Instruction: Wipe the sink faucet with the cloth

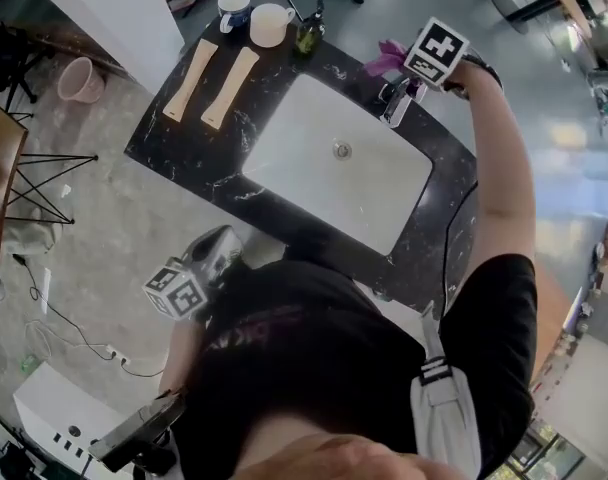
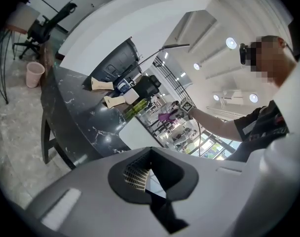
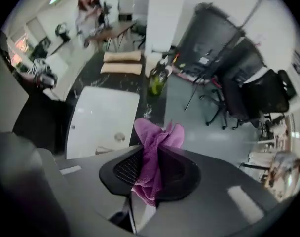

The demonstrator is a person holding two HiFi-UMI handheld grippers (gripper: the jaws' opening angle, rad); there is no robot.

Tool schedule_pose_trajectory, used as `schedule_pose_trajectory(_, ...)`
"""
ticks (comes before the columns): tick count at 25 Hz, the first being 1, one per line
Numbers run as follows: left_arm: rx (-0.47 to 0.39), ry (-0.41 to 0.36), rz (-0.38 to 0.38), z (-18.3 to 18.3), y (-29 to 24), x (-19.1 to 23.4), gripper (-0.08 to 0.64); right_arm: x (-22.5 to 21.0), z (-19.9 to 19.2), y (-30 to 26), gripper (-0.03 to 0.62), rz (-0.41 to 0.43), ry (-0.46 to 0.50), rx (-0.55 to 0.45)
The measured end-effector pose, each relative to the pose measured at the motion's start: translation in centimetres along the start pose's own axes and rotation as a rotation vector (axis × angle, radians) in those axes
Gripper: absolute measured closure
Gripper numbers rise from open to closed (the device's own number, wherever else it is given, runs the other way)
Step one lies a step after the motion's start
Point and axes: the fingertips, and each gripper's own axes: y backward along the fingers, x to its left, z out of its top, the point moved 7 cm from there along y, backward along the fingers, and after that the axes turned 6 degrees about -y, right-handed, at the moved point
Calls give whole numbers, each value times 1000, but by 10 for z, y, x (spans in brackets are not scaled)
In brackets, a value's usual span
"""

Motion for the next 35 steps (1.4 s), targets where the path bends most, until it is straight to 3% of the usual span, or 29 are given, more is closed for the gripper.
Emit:
schedule_pose_trajectory(3,-30,36,31,-4,9,4,561,12,24,-43,502,45,215,400)
schedule_pose_trajectory(6,-50,55,81,-9,19,7,561,23,29,-101,503,102,313,722)
schedule_pose_trajectory(9,-49,68,156,-16,32,7,561,31,22,-158,503,154,336,853)
schedule_pose_trajectory(14,-63,75,213,-22,37,16,561,23,22,-179,503,201,334,895)
schedule_pose_trajectory(17,-50,63,192,-17,33,17,561,18,23,-168,503,220,309,803)
schedule_pose_trajectory(19,-42,52,168,-12,28,16,561,5,28,-146,503,200,272,676)
schedule_pose_trajectory(22,-22,30,124,-5,18,15,561,-21,25,-93,503,138,173,415)
schedule_pose_trajectory(25,19,-11,66,4,4,11,561,-44,6,-37,505,87,7,91)
schedule_pose_trajectory(29,84,-74,-21,15,-17,3,561,-44,-28,11,505,58,-194,-253)
schedule_pose_trajectory(35,163,-177,-157,31,-48,-12,561,5,-73,27,505,-46,-287,-425)
